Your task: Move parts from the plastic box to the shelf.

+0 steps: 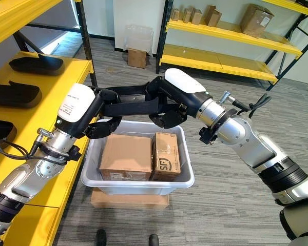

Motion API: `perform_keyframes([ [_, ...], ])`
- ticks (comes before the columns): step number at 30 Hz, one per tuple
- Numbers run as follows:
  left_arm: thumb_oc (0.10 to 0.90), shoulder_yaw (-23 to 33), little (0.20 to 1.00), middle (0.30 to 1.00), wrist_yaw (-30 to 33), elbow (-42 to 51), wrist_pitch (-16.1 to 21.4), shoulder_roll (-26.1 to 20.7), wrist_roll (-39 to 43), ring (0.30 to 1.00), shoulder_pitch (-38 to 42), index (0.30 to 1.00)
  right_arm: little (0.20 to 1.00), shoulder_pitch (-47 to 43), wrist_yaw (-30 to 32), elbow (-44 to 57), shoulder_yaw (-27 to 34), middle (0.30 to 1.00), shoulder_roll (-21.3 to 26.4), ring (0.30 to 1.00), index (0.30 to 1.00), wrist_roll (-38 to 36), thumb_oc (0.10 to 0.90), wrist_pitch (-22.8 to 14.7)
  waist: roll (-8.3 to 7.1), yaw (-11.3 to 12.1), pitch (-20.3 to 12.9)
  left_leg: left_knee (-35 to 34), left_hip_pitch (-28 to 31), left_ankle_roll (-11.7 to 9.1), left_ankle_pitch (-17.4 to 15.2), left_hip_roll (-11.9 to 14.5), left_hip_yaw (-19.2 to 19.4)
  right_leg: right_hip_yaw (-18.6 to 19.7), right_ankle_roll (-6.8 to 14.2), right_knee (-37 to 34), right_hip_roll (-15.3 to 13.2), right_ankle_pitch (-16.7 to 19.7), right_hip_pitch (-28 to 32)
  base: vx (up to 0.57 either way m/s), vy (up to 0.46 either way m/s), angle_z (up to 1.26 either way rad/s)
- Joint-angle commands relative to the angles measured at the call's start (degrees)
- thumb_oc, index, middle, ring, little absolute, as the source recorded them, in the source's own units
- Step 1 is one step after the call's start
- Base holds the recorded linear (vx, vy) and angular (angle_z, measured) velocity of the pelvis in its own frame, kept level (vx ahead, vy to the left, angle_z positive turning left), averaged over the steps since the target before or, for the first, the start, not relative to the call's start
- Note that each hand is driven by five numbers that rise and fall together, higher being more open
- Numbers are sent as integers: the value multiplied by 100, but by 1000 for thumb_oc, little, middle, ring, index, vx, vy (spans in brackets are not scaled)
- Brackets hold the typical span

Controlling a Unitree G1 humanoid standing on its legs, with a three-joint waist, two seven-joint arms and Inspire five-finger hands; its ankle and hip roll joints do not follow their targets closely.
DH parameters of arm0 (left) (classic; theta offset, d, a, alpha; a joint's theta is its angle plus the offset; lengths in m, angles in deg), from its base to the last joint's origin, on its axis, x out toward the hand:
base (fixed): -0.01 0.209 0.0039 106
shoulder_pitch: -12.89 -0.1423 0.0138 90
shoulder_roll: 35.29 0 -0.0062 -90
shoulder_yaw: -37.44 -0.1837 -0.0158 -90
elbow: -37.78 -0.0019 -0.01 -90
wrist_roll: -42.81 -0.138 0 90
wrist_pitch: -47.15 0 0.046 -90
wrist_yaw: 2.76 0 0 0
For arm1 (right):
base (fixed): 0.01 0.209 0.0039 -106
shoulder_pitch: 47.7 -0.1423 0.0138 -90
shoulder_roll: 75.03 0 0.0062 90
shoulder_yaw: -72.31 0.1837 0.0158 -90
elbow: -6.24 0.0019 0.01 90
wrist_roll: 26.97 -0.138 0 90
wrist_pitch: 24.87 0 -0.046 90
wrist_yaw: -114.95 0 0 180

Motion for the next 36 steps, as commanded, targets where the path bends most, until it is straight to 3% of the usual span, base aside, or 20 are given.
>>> perform_keyframes([
  [1, 400, -26, 300, 300, 282, -96, 255, 109, 80, 300, 508, 300, 300, -933, 639, -68, 375, 300, -111, 300, 300, -396, 400, -310, 45, -52, -893, -68, -50, -278, -191, 611, -38, -175, 471, 84, -398, -644, 396, 0, 0, 0],
  [6, 400, 48, 300, 300, 270, -77, 248, 91, 96, 300, 435, 300, 300, -913, 656, -81, 414, 300, -89, 300, 300, -398, 400, -309, 50, -57, -886, -68, -33, -269, -201, 610, -29, -170, 467, 93, -406, -645, 392, 0, 0, 0],
  [7, 400, 55, 300, 300, 264, -77, 247, 88, 104, 300, 424, 300, 454, -883, 656, -73, 436, 454, -103, 454, 454, -410, 510, -311, 54, -59, -883, -68, -28, -266, -203, 610, -27, -165, 467, 93, -408, -645, 395, 0, 0, 0],
  [8, 400, 66, 300, 300, 261, -74, 243, 89, 105, 300, 407, 300, 1000, -848, 654, -61, 472, 1000, -119, 1000, 1000, -412, 900, -308, 55, -58, -880, -68, -23, -261, -205, 608, -24, -165, 466, 96, -409, -647, 397, 0, 0, 0],
  [15, 400, 271, 300, 300, 186, -48, 246, 58, 135, 300, 140, 300, 1000, -286, 637, 99, 1011, 1000, -249, 1000, 1000, -659, 900, -301, 81, -70, -881, -68, -19, -245, -215, 596, -14, -149, 473, 83, -414, -653, 391, 3, 3, -6],
  [24, 400, 1060, 300, 300, 7, -7, 290, 8, 363, 300, -740, 300, 1000, 1597, 641, 774, 2730, 1000, -531, 1000, 1000, -931, 900, -392, 209, -137, -839, -68, -45, -223, -169, 583, 5, -147, 466, 117, -418, -645, 336, 10, -2, -1],
  [36, 400, 1620, 300, 300, -178, 245, 328, 255, 469, 300, -1423, 300, 1000, 3053, 414, 1336, 3906, 1000, -1139, 1000, 1000, -1212, 900, -423, 328, -252, -844, -68, 10, -230, -243, 585, 60, -88, 457, 117, -419, -714, 341, 10, -3, 0],
])
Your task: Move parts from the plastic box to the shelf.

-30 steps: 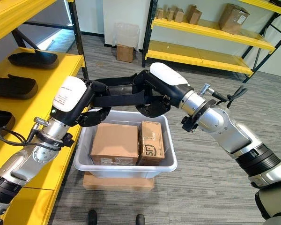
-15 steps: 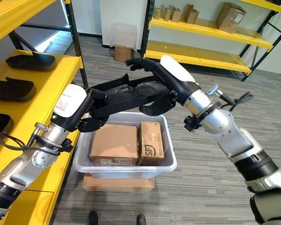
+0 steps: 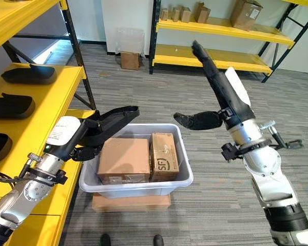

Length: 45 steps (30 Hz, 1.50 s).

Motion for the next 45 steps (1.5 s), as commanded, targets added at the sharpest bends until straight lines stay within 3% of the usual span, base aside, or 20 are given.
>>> perform_keyframes([
  [1, 400, 644, 300, 300, 265, 459, 408, 59, 407, 300, 340, 300, 1000, 4, 142, 442, 706, 1000, 81, 1000, 1000, -522, 900, -441, 70, -87, -702, -48, -59, -244, -116, 592, -92, -223, 442, 154, -397, -646, 354, 33, -17, 0],
  [11, 400, 1145, 300, 300, 108, 986, 510, 206, 655, 300, -139, 300, 1000, 543, 188, 330, 933, 1000, -405, 1000, 1000, -362, 900, -375, 173, -102, -630, -48, -7, -234, -101, 611, -88, -150, 390, 238, -358, -727, 325, -14, -22, -2],
  [16, 400, 1257, 300, 300, 121, 1301, 542, 154, 753, 300, -158, 300, 1000, 371, 258, 277, 721, 1000, -428, 1000, 1000, -229, 900, -365, 263, -65, -548, 22, 30, -229, -72, 661, -99, -79, 288, 443, -293, -862, 301, -36, -59, -5],
  [21, 400, 1256, 300, 300, 142, 1605, 568, -82, 825, 300, -63, 300, 1000, -185, 320, 157, 134, 1000, -292, 1000, 1000, -109, 900, -394, 414, 16, -203, 230, -5, -233, 13, 869, -162, -55, 34, 1265, 35, -1288, -71, -128, -118, -3],
  [27, 400, 1470, 300, 300, 156, 1937, 583, -260, 785, 300, -174, 300, 1000, -860, 268, 169, -501, 1000, -35, 1000, 1000, -195, 900, -463, 518, 273, 238, 276, -368, -362, 594, 1132, -361, -201, -256, 1804, 429, -1447, -587, -184, -199, -5],
  [30, 400, 1507, 300, 300, 186, 2094, 623, -311, 767, 300, -62, 300, 1000, -945, 370, 238, -483, 1000, 110, 1000, 1000, -178, 900, -512, 575, 360, 430, 82, -738, -515, 1285, 1122, -296, -490, -303, 1683, 381, -1415, -620, -127, -102, 42],
  [31, 400, 1522, 300, 300, 203, 2113, 638, -314, 783, 300, -9, 300, 1000, -991, 415, 242, -467, 1000, 139, 1000, 1000, -155, 900, -516, 558, 388, 481, 72, -797, -521, 1330, 1058, -315, -554, -309, 1661, 319, -1367, -665, -116, -62, 61],
  [33, 400, 1543, 300, 300, 213, 2177, 683, -343, 779, 300, 97, 300, 1000, -1000, 449, 290, -436, 1000, 133, 1000, 1000, -83, 900, -528, 467, 327, 473, 279, -790, -390, 999, 857, -226, -692, -291, 1560, 147, -1268, -785, -190, -102, 80],
  [36, 400, 1488, 300, 300, 213, 2310, 731, -250, 804, 300, 265, 300, 1000, -915, 460, 397, -335, 1000, 110, 1000, 1000, -1, 900, -560, 350, 183, 354, 1294, -615, -137, 1, 621, 51, -957, -331, 1438, -62, -1127, -955, -185, -122, 90],
  [37, 400, 1486, 300, 300, 210, 2314, 729, -251, 805, 300, 269, 300, 1000, -907, 457, 404, -325, 1000, 109, 1000, 1000, -2, 900, -558, 352, 179, 353, 1351, -661, -121, -17, 618, 38, -967, -326, 1424, -67, -1103, -962, -91, -125, 69],
  [38, 400, 1414, 300, 300, 187, 2364, 729, -76, 801, 300, 392, 300, 1000, -777, 447, 453, -248, 1000, -43, 1000, 1000, -30, 900, -577, 305, 91, 257, 2008, -433, -71, -486, 545, 140, -1216, -379, 1335, -135, -1085, -961, -41, -79, 116],
  [40, 400, 1379, 300, 300, 140, 2414, 711, 72, 764, 300, 439, 300, 1000, -540, 408, 544, -39, 1000, -181, 1000, 1000, -25, 900, -542, 339, -51, 163, 2136, -39, -56, -805, 534, 276, -1500, -385, 1296, -157, -1085, -914, -5, -48, 112],
  [44, 400, 1369, 300, 300, 133, 2443, 705, 104, 747, 300, 484, 300, 1000, -435, 432, 544, 67, 1000, -228, 1000, 1000, -10, 900, -526, 371, -118, 131, 2116, 159, -77, -892, 532, 297, -1625, -371, 1293, -169, -1066, -903, 10, 76, 64],
  [45, 400, 1384, 300, 300, 124, 2502, 733, 246, 775, 300, 503, 300, 1000, -64, 540, 623, 467, 1000, -342, 1000, 1000, 124, 900, -510, 563, -306, -78, 891, 589, -178, -1055, 561, 762, -1992, -169, 1274, -339, -909, -897, 47, 276, 18],
])
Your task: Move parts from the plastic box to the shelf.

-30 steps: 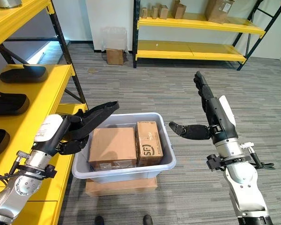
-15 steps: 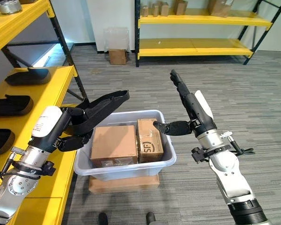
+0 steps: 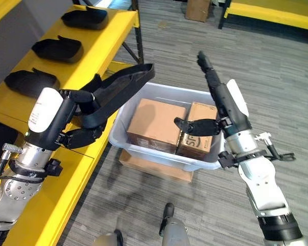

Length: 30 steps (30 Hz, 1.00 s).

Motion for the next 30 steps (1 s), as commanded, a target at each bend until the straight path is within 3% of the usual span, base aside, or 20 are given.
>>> perform_keyframes([
  [1, 400, 474, 300, 300, 462, 625, 438, 96, 342, 300, 261, 300, 1000, 12, 348, 370, 582, 1000, -125, 1000, 1000, 85, 900, -536, 76, -389, -1112, -897, 460, 8, -152, 278, 387, -143, 521, -516, 146, -495, 438, 92, 350, 91],
  [2, 400, 456, 300, 300, 456, 637, 455, 100, 370, 300, 245, 300, 1000, 69, 390, 356, 648, 1000, -199, 1000, 1000, 147, 900, -497, 109, -318, -1192, -1301, 585, -15, -101, 233, 357, -221, 575, -601, 97, -420, 510, 40, 109, 127],
  [7, 400, 438, 300, 300, 531, 655, 417, 103, 294, 300, 240, 300, 1000, 102, 467, 282, 607, 1000, -365, 1000, 1000, 318, 900, -440, 49, -147, -1261, -1685, 665, 96, -83, -22, 283, -368, 771, -816, -130, -63, 663, 16, 175, 33],
  [13, 400, 692, 300, 300, 707, 701, 328, 32, 23, 300, -19, 300, 1000, -43, 432, 184, 370, 1000, -473, 1000, 1000, 468, 900, -345, -208, 83, -1273, -1686, 603, 370, -299, -467, 99, -308, 1069, -1028, -466, 422, 738, -41, 191, 12],
  [22, 400, 896, 300, 300, 783, 691, 279, -76, -68, 300, -197, 300, 1000, -103, 431, 42, 242, 1000, -610, 1000, 1000, 612, 900, -278, -455, 319, -1300, -1365, 423, 657, -576, -961, -196, -397, 1352, -1044, -982, 880, 857, -45, 170, 17],
  [26, 400, 1029, 300, 300, 803, 630, 248, -110, -68, 300, -363, 300, 1000, -91, 416, -52, 192, 1000, -741, 1000, 1000, 638, 900, -266, -493, 448, -1207, -1227, 391, 857, -635, -1206, -409, -137, 1382, -714, -1235, 1004, 792, -44, 186, 25],
  [27, 400, 1044, 300, 300, 786, 582, 239, -143, -49, 300, -377, 300, 1000, -52, 418, -95, 199, 1000, -787, 1000, 1000, 656, 900, -264, -481, 421, -1167, -1259, 383, 912, -585, -1241, -555, 236, 1326, -451, -1195, 1022, 662, -46, 127, 26],
  [28, 400, 1047, 300, 300, 786, 582, 240, -144, -49, 300, -374, 300, 1000, -57, 419, -96, 200, 1000, -789, 1000, 1000, 656, 900, -265, -496, 422, -1171, -1263, 358, 917, -549, -1258, -549, 243, 1313, -451, -1211, 1047, 631, -18, 104, 48],
  [30, 400, 1018, 300, 300, 779, 493, 229, -162, -26, 300, -359, 300, 1000, 36, 379, -121, 226, 1000, -773, 1000, 1000, 669, 900, -255, -448, 269, -1146, -1317, 380, 956, -492, -1262, -765, 1078, 1197, -363, -754, 871, 419, 10, 74, 86],
])
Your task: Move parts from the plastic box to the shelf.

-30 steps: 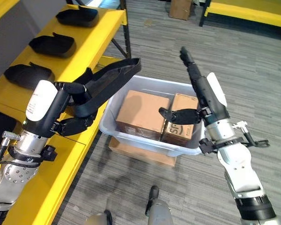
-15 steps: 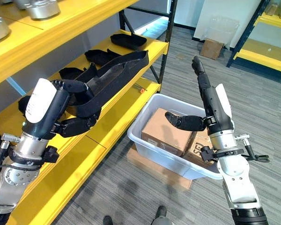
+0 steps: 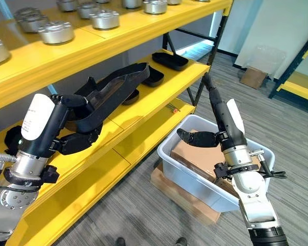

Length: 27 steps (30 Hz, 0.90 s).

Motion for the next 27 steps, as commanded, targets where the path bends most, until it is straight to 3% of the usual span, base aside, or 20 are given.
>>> perform_keyframes([
  [1, 400, 647, 300, 300, 621, 354, 188, -257, 79, 300, 514, 300, 1000, -684, 115, 56, 210, 1000, 47, 1000, 1000, -18, 900, -465, 2, -91, -162, -360, 536, 293, -560, -252, -302, 1426, 333, -355, 647, 225, -441, 12, 95, 74],
  [2, 400, 624, 300, 300, 583, 290, 182, -253, 83, 300, 521, 300, 1000, -614, 65, 48, 243, 1000, 59, 1000, 1000, -55, 900, -468, 18, -178, -155, -385, 530, 309, -490, -253, -412, 1746, 208, -221, 1082, -69, -517, 3, 66, 65],
  [3, 400, 623, 300, 300, 583, 289, 182, -253, 83, 300, 523, 300, 1000, -613, 64, 48, 245, 1000, 60, 1000, 1000, -56, 900, -468, 17, -176, -161, -389, 524, 307, -485, -253, -410, 1749, 206, -212, 1082, -71, -531, 38, 84, 88],
  [4, 400, 589, 300, 300, 498, 250, 185, -193, 136, 300, 550, 300, 1000, -450, -7, 26, 316, 1000, 71, 1000, 1000, -171, 900, -480, 24, -316, -178, -466, 516, 309, -353, -293, -662, 2080, 80, -60, 1765, -523, -575, 29, 55, 205],
  [5, 400, 598, 300, 300, 486, 245, 175, -174, 141, 300, 568, 300, 1000, -417, -12, 32, 336, 1000, 95, 1000, 1000, -196, 900, -493, 8, -336, -203, -493, 482, 312, -293, -324, -759, 2157, 6, -54, 1993, -647, -562, 29, 0, 177],
  [6, 400, 578, 300, 300, 553, 142, 118, -63, 116, 300, 581, 300, 1000, -238, -8, -11, 390, 1000, 101, 1000, 1000, -231, 900, -564, -70, -394, -295, -501, 309, 220, -139, -450, -1032, 2406, -203, -547, 2306, -684, -397, 10, -116, 156],
  [11, 400, 795, 300, 300, 683, 193, 156, 276, 223, 300, 222, 300, 1000, -247, -64, 48, 374, 1000, 131, 1000, 1000, -360, 900, -517, -20, -265, -494, -598, 295, 94, -51, -375, -1153, 2245, -208, -1435, 2189, -454, 113, 56, -149, 40],
  [22, 400, 857, 300, 300, 694, 182, 138, 357, 260, 300, -96, 300, 1000, -179, -92, 113, 425, 1000, 190, 1000, 1000, -484, 900, -553, 64, -214, -443, -613, 317, -58, 20, -264, -1326, 2050, -344, -1647, 2204, -502, 353, 28, -82, 13],
  [24, 400, 873, 300, 300, 692, 182, 133, 346, 256, 300, -101, 300, 1000, -190, -89, 99, 425, 1000, 200, 1000, 1000, -498, 900, -564, 71, -220, -426, -524, 270, -58, -5, -284, -1354, 2014, -350, -1643, 2196, -510, 353, -21, -60, 9],
  [26, 400, 890, 300, 300, 722, 173, 155, 326, 285, 300, -59, 300, 1000, -266, -41, 54, 388, 1000, 239, 1000, 1000, -531, 900, -618, 56, -203, -217, 110, -80, -180, -123, -365, -1317, 1946, -381, -1576, 2105, -502, 299, -99, -29, 27],
  [27, 400, 885, 300, 300, 732, 170, 167, 333, 310, 300, -7, 300, 1000, -280, 3, 53, 417, 1000, 254, 1000, 1000, -528, 900, -639, 30, -229, -150, 289, -196, -247, -206, -263, -1130, 1893, -383, -1543, 2038, -543, 292, -110, 29, 40],
])
